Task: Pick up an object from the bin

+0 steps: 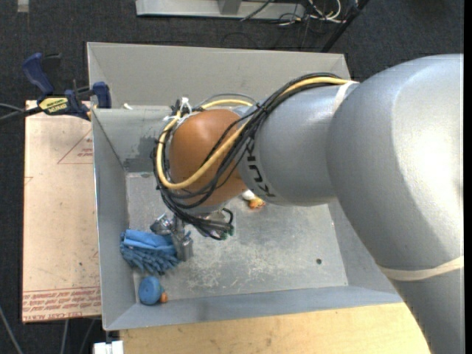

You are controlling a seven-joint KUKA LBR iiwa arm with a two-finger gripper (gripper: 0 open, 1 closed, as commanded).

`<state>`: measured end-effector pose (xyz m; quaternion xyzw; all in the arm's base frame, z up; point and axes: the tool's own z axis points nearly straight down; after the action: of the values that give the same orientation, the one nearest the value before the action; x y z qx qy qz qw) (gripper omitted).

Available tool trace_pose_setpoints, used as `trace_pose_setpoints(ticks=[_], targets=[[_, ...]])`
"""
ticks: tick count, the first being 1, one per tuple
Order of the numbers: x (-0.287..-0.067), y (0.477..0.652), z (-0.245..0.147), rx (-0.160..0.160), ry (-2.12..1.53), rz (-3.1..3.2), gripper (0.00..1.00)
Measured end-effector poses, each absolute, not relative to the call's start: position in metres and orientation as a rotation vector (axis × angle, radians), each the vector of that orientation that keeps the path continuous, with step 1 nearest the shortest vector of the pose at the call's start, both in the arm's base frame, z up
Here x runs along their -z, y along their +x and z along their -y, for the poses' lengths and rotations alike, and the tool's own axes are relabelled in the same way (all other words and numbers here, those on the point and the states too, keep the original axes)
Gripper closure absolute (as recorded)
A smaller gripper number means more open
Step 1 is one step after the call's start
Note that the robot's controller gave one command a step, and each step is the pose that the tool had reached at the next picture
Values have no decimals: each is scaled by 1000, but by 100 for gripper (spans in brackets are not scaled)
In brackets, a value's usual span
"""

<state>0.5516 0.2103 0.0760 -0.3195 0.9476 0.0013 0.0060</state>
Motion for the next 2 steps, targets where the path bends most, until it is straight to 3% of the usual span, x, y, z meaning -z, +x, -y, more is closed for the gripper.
trace_pose_setpoints(ticks=[1,2], targets=[[-70,589,-235,-5,-1055,-2935,0],[-70,587,-234,-6,-1056,-2939,100]])
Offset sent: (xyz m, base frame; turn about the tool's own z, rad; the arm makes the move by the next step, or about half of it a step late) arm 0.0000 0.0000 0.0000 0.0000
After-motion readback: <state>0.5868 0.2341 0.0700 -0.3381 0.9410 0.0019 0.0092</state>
